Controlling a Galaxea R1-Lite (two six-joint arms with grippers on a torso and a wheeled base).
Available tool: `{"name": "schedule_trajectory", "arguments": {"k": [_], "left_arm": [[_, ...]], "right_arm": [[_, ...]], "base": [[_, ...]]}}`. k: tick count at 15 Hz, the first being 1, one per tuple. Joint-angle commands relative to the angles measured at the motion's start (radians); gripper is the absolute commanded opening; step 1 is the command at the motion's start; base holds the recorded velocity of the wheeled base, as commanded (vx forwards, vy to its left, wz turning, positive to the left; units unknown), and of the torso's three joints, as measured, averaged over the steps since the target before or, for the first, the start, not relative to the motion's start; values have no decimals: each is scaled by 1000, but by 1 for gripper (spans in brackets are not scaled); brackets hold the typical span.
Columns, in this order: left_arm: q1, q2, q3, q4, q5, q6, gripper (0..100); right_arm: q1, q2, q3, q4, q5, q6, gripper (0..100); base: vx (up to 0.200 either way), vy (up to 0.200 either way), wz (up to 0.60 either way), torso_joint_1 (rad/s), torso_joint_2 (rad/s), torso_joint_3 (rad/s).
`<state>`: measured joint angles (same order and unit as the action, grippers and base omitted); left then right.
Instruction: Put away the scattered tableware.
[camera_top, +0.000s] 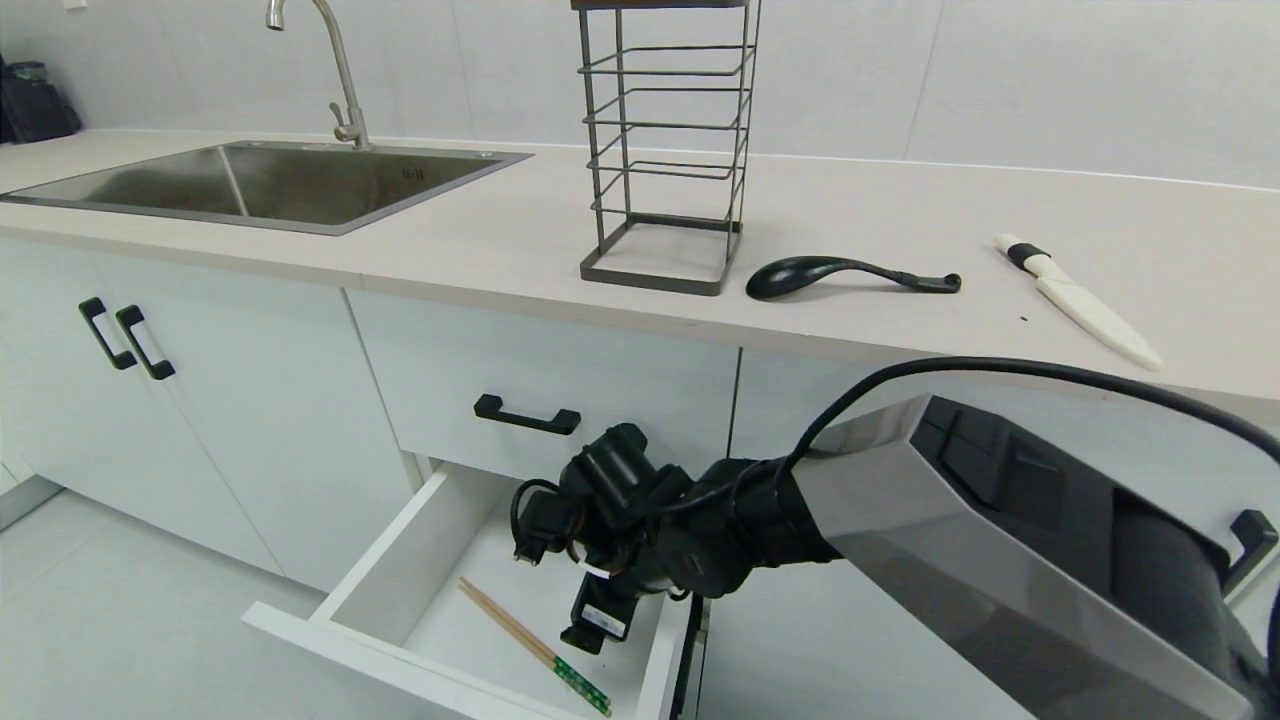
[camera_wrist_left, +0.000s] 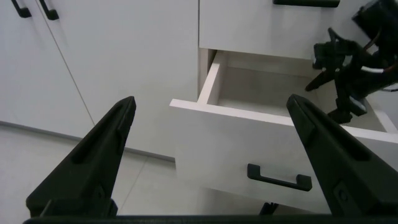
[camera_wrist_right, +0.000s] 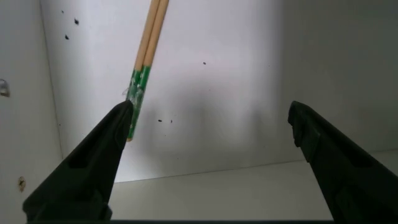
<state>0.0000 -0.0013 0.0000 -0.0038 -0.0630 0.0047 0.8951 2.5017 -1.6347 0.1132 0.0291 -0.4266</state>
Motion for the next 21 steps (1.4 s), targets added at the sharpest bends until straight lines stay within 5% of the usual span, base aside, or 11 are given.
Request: {"name": "schedule_trajectory", "arguments": {"k": [1, 15, 21], "left_arm": [[0, 1, 0, -1, 0, 0, 100], [0, 1, 0, 1, 0, 0, 100], [0, 1, 0, -1, 0, 0, 100]], "right_arm": [[8, -76, 4, -7, -2, 0, 100], [111, -313, 58, -6, 46, 11, 100], [116, -504, 269, -106, 52, 60, 100]], "base": [[0, 0, 0, 0, 0, 0], [0, 0, 0, 0, 0, 0], [0, 0, 0, 0, 0, 0]]}}
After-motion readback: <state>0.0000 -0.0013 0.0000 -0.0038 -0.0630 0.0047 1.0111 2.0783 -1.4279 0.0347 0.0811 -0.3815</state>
